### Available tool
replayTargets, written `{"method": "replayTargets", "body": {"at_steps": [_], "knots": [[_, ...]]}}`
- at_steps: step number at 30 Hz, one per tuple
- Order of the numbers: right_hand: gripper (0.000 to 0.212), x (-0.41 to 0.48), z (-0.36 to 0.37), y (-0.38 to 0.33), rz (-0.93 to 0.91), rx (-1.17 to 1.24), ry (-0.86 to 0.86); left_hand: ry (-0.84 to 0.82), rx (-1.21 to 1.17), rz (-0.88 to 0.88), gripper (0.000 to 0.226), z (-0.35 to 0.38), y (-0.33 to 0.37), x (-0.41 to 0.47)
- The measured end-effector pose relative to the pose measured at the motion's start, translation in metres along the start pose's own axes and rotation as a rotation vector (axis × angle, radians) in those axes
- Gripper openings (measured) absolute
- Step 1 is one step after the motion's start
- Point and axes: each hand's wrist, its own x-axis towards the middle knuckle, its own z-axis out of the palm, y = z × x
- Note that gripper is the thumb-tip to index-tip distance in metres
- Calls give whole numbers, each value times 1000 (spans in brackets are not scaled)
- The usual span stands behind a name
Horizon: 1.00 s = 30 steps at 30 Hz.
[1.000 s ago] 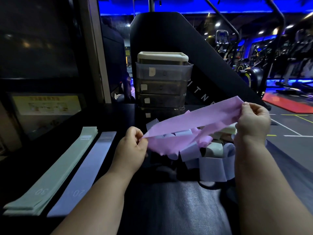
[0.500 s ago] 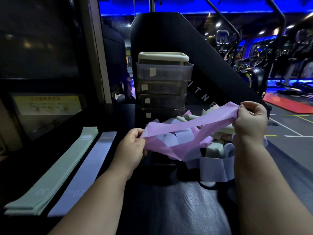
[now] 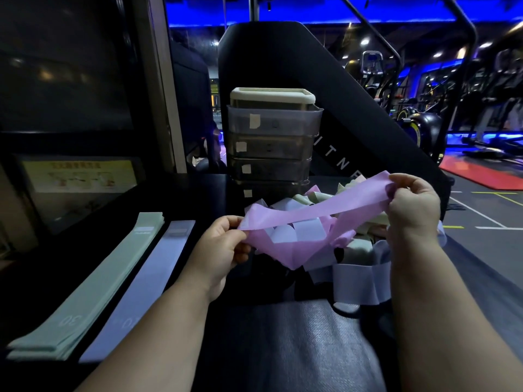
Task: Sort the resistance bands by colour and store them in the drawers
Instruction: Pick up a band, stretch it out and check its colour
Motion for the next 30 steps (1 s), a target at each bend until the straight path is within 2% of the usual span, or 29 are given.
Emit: {"method": "replayTargets", "body": {"at_steps": [6,12,17,22,27,30], "knots": [[35,0,-2,-3,62,53,43,0,-19,46,27,-1,1,0],[7,-5,-1,-8,4,106,8,203,242,120,22,-7,-8,6],[27,-8,1,-6,-17,44,-14,322,282,165,22,-11,-11,10],[24,-9,2,-7,-21,26,-23,376,289,168,15,-15,-15,14],[32,-10,4,-8,-55,29,-14,385,518,200,15,-13,-14,11],[35,-12,4,-9,-63,21,-16,376,559,202,14,-9,-11,8]]}}
